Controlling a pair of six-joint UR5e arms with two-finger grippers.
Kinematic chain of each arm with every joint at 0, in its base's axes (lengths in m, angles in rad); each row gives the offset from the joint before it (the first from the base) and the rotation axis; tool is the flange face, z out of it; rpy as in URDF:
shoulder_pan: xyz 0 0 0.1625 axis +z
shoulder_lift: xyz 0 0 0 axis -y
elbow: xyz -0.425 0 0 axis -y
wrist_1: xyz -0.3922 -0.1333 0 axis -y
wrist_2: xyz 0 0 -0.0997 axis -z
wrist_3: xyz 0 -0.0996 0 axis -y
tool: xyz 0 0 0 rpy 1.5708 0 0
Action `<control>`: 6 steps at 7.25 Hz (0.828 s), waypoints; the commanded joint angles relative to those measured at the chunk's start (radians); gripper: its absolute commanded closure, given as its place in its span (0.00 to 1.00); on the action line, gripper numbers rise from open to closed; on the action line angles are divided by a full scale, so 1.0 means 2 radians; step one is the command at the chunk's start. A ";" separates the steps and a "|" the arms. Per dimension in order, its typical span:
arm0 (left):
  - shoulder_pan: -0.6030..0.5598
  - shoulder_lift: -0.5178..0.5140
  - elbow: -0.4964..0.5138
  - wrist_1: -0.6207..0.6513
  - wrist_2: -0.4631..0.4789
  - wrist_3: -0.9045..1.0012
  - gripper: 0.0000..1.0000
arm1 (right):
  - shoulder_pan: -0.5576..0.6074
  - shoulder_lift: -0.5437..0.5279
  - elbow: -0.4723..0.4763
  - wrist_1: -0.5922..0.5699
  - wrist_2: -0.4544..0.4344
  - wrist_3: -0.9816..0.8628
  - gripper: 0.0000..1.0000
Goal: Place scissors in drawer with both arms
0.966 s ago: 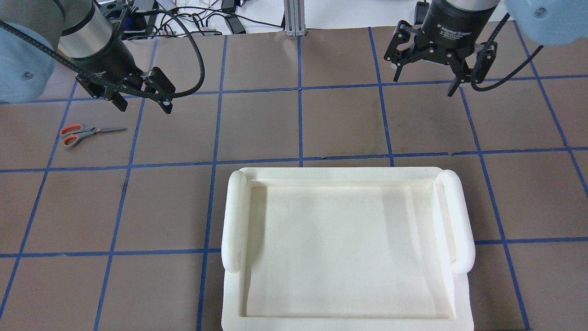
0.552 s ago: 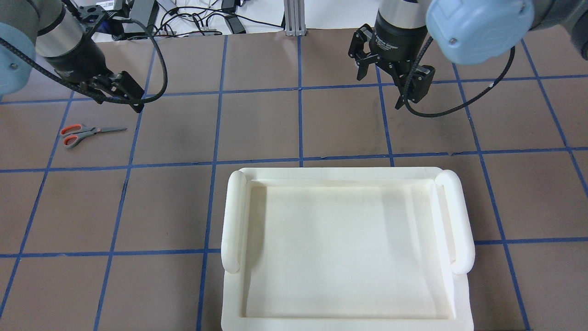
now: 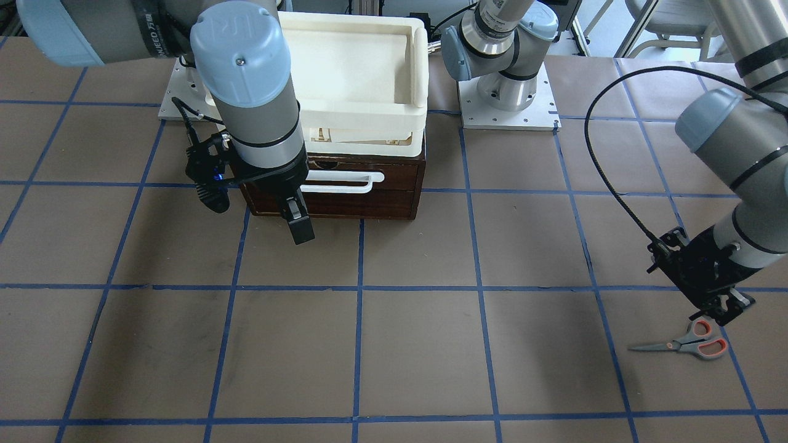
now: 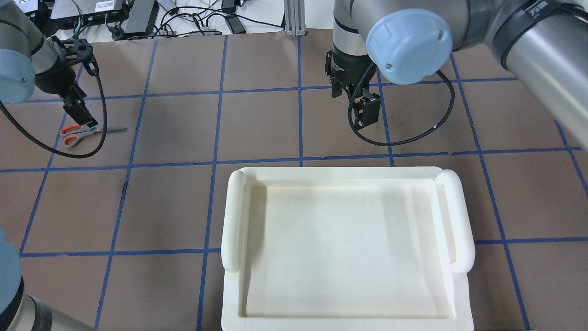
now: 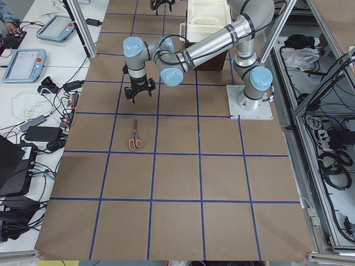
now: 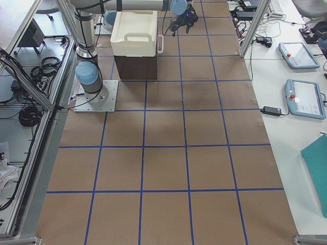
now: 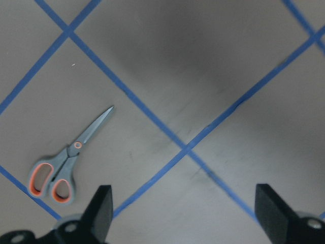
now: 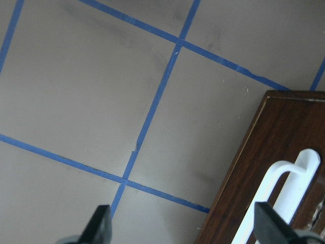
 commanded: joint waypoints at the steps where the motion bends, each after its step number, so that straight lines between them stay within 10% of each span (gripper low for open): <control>1: 0.026 -0.067 0.030 0.058 -0.004 0.167 0.01 | 0.019 0.027 0.001 0.002 0.005 0.085 0.00; 6: 0.069 -0.141 0.052 0.092 -0.054 0.264 0.01 | 0.031 0.045 0.002 0.034 0.026 0.175 0.00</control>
